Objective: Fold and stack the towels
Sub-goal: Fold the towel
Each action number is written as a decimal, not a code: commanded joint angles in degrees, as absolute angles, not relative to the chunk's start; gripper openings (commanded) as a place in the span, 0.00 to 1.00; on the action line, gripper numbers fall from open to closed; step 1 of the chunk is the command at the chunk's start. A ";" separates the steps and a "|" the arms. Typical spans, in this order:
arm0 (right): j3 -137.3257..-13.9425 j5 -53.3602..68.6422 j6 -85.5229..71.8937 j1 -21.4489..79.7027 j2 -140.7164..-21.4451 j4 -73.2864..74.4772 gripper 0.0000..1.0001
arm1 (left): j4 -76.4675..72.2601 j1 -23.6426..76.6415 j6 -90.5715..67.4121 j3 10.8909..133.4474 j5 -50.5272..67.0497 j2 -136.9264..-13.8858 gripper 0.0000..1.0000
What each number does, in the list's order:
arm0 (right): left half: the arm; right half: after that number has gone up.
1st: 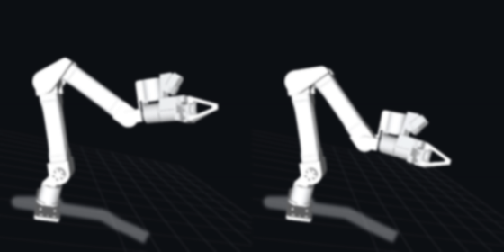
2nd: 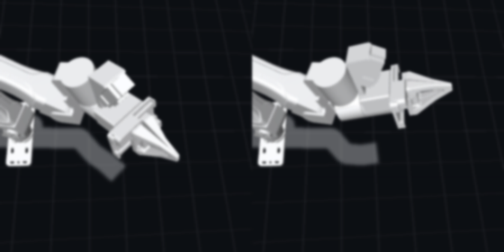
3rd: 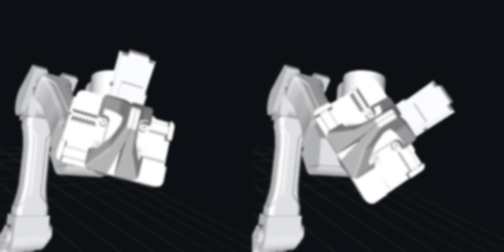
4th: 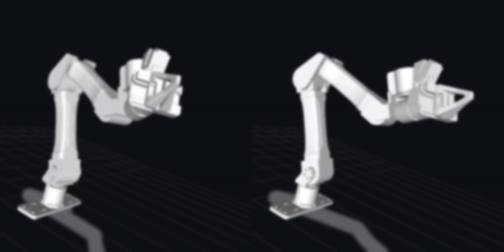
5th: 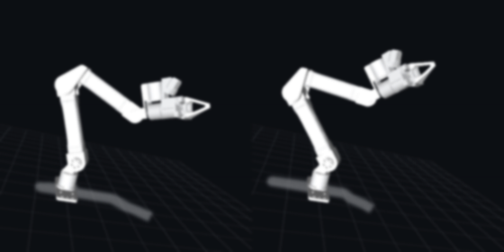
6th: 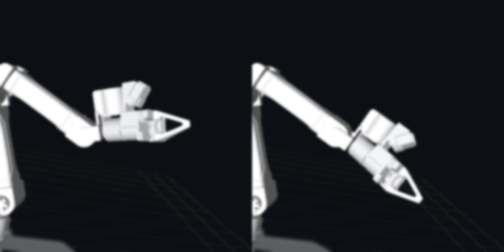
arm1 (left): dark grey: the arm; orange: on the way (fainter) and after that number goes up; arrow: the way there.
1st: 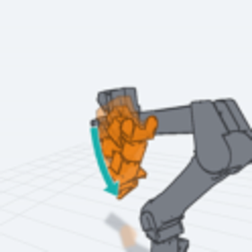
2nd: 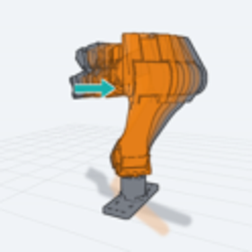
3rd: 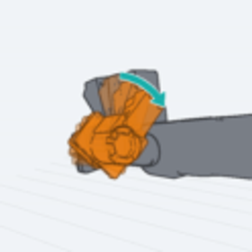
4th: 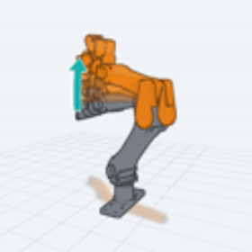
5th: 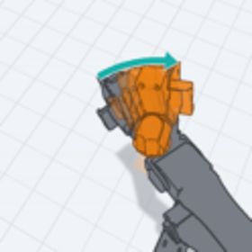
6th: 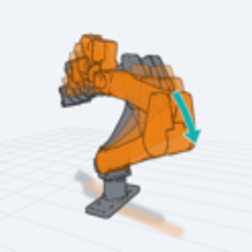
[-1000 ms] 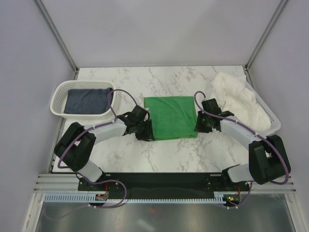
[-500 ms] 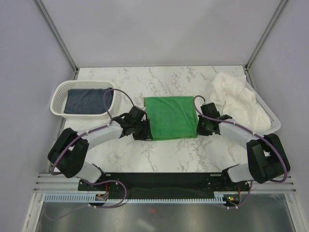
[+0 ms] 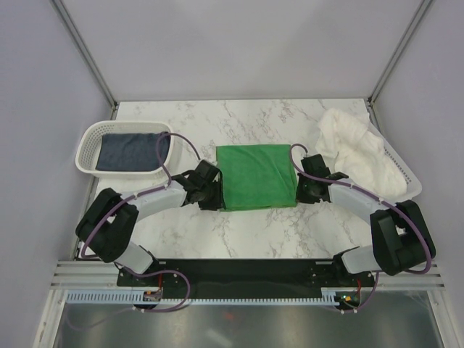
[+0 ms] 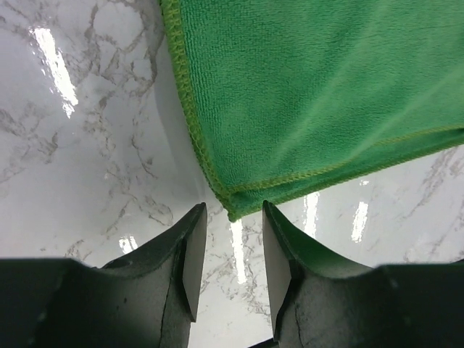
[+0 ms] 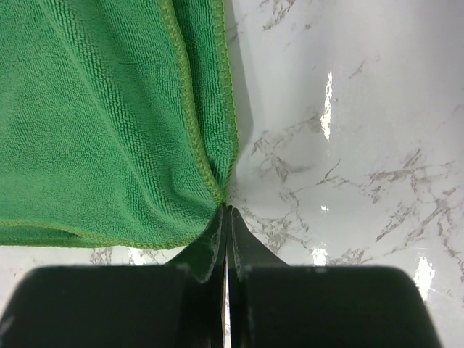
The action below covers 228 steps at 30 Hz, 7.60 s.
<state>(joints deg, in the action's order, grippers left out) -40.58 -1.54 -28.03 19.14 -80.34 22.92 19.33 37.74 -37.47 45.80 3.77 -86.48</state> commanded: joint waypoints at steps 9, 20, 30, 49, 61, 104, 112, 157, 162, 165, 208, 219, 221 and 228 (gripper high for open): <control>-41.40 -2.02 -26.54 19.25 -78.92 22.94 0.00 | 17.14 37.88 -38.93 47.90 -1.22 -88.16 0.41; -41.49 -2.55 -26.02 19.25 -79.54 22.85 0.00 | 15.56 37.71 -39.55 49.04 -1.32 -88.42 0.38; -41.57 -3.08 -25.66 19.25 -79.98 22.76 0.00 | 15.47 37.35 -39.99 49.22 -0.70 -90.79 0.28; -42.01 -3.60 -25.31 19.25 -79.89 22.76 0.00 | 20.56 37.27 -39.03 51.68 -2.37 -90.09 0.02; -46.05 -3.16 -24.17 19.25 -78.66 26.27 0.00 | 25.22 37.27 -38.06 54.05 -0.26 -86.13 0.02; -97.91 -7.39 -15.90 16.79 -121.10 31.29 0.51 | 24.26 18.28 -23.91 85.77 11.60 -112.40 0.55; -99.84 -6.68 -16.52 15.21 -126.21 31.38 0.52 | 24.61 18.02 -23.38 88.50 11.78 -119.43 0.53; -90.45 -4.39 -14.42 14.50 -95.31 27.25 0.00 | 25.93 17.49 -16.62 91.15 16.88 -96.02 0.02; -85.36 -6.77 -13.88 14.50 -84.74 24.26 0.00 | 23.12 17.58 -14.77 87.90 15.12 -84.66 0.02; -84.12 -4.93 -14.24 14.50 -79.90 22.86 0.00 | 21.89 17.58 -14.07 86.92 14.33 -79.81 0.02; -67.07 8.44 -33.92 25.66 -49.14 26.27 0.00 | 48.91 20.30 -16.17 80.15 14.95 -57.22 0.02; -61.87 -5.18 -33.67 25.58 -64.83 18.47 0.00 | 45.46 19.60 -18.19 79.27 5.19 -76.26 0.02; -63.63 -5.45 -32.26 25.05 -73.77 13.29 0.00 | 43.16 18.20 -18.02 83.81 5.18 -87.29 0.02; -79.60 2.17 -30.41 17.06 -103.15 4.92 0.00 | 42.19 14.50 -16.27 111.32 7.91 -119.04 0.02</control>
<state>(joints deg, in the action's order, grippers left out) -71.05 -0.51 -32.08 20.95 -96.31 12.40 44.99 15.70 -16.62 99.22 7.60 -112.05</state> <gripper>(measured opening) 0.012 0.028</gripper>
